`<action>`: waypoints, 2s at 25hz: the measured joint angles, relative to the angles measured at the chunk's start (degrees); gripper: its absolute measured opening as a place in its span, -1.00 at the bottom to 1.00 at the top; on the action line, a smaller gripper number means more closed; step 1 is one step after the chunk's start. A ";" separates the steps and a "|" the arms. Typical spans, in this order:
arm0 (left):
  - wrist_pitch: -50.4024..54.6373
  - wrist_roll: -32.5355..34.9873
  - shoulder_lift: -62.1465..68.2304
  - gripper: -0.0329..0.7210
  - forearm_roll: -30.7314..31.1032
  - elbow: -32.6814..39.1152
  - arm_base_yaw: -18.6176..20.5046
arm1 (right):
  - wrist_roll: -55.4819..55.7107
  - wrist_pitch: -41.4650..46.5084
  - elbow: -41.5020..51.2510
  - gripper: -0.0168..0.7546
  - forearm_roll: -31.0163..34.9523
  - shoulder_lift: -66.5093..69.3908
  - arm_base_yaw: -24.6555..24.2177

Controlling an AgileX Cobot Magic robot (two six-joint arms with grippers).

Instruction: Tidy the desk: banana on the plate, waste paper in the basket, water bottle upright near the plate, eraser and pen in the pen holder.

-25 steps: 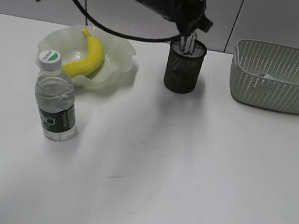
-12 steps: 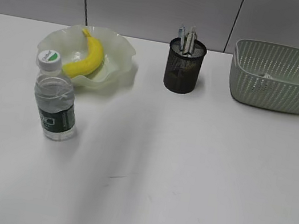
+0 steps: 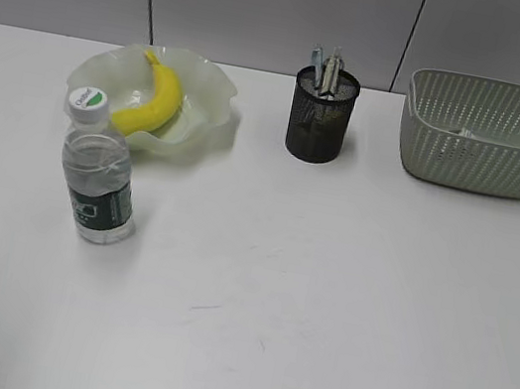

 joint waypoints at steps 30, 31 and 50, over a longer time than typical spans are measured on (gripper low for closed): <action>7.62 0.10 -32.44 -0.27 -2.51 11.35 3.00 | 0.00 0.00 0.00 -0.34 0.26 -0.12 -2.55; 7.62 0.10 -32.44 -0.27 -2.51 11.35 4.97 | 0.00 0.00 0.00 -0.34 0.26 -0.34 -4.22; 7.59 0.10 -32.46 -0.27 -2.57 11.35 29.40 | 0.00 0.02 0.02 -0.34 0.90 -4.15 -21.68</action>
